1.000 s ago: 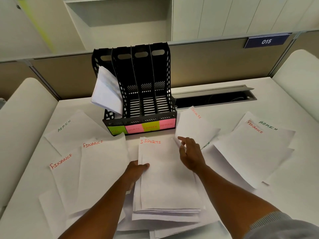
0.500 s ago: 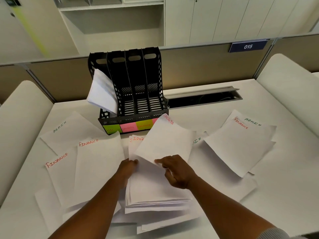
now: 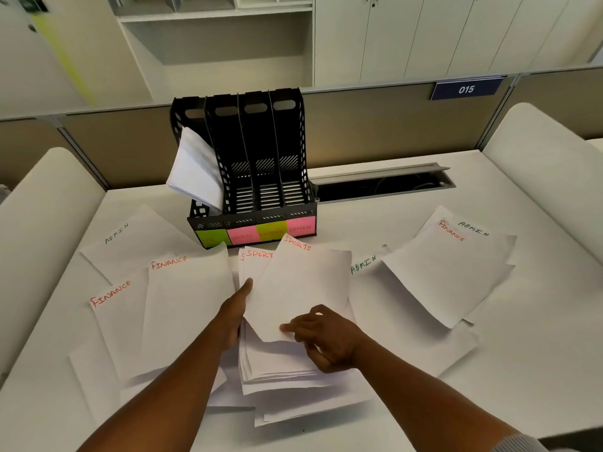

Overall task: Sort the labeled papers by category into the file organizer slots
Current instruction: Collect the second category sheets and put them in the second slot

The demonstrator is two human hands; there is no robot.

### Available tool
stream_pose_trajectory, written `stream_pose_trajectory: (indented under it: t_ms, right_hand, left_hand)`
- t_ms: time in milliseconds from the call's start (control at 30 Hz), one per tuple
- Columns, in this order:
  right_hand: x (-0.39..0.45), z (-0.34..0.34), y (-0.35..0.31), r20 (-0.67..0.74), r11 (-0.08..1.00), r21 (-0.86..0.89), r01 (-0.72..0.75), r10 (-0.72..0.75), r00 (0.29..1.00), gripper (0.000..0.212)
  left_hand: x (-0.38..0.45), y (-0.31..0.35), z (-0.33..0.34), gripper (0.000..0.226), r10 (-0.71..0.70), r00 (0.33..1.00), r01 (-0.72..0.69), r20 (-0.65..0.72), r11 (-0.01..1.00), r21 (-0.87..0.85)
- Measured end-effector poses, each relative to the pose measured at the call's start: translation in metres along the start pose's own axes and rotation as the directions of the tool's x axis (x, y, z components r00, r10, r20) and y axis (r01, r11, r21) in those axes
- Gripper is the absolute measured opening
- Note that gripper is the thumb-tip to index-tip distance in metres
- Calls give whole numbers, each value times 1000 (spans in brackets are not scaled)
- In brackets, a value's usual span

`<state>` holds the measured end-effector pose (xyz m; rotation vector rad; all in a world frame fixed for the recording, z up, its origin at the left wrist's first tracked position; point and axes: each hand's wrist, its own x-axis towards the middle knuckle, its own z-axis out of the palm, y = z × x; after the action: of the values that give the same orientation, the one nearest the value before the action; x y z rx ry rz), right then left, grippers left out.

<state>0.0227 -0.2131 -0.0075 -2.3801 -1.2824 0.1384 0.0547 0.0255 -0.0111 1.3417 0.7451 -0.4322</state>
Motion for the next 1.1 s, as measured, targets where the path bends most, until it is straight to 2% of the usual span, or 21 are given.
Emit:
stream_pose_trajectory:
  t_ms: [133,200,300,367,433,500,567,600,633,700,767,867,933,1000,1100]
  right_hand:
    - [-5,2,0,-29,996,48,-76,78,997,30]
    - [-10,6,2,-156,971,142,-193,215,964,29]
    - [-13,10,9,-387,881,253,-399,470,793,27]
    - [-10,9,14,-442,808,281,-519,589,677,18]
    - [-6,7,20,-471,733,292,-614,669,575,18]
    - [-4,6,25,-494,648,359,-672,743,452,28]
    - [-1,4,28,-441,518,540,-664,845,301,43]
    - [1,1,30,-367,440,636,-633,895,253,47]
    - [4,-2,31,-289,376,712,-592,927,241,43]
    - [10,-8,32,-183,328,781,-531,934,306,20]
    - [14,-13,31,-181,376,766,-521,904,387,17]
    - [23,-19,26,-205,451,728,-516,862,463,6]
    - [33,-24,21,-200,486,707,-513,834,514,19]
    - [44,-30,16,-214,511,697,-503,817,535,26]
    - [59,-41,9,-271,522,719,-460,819,505,25]
  left_hand:
    - [-1,-5,-2,44,112,994,-110,2,976,190]
    - [1,-7,-4,45,140,990,-131,-23,966,225]
    - [1,-7,-8,45,163,985,-147,-56,963,226]
    - [1,-8,-12,44,180,981,-160,-74,962,220]
    - [0,-9,-16,41,195,978,-177,-69,964,200]
    - [-2,-8,-18,38,203,978,-192,-54,966,172]
    - [-5,-7,-21,37,214,976,-205,-45,968,145]
    - [-7,-6,-21,38,218,975,-212,-38,969,131]
    - [-9,-5,-22,39,223,974,-219,-28,969,115]
    - [-13,-3,-22,36,227,974,-226,-6,969,97]
    - [-18,2,-21,34,225,974,-225,10,971,84]
    - [-24,8,-17,36,223,973,-226,62,974,35]
    - [-27,12,-12,47,248,966,-253,73,964,80]
    - [-29,18,-6,57,287,958,-286,17,945,157]
    - [-33,32,2,57,360,930,-342,-68,920,189]
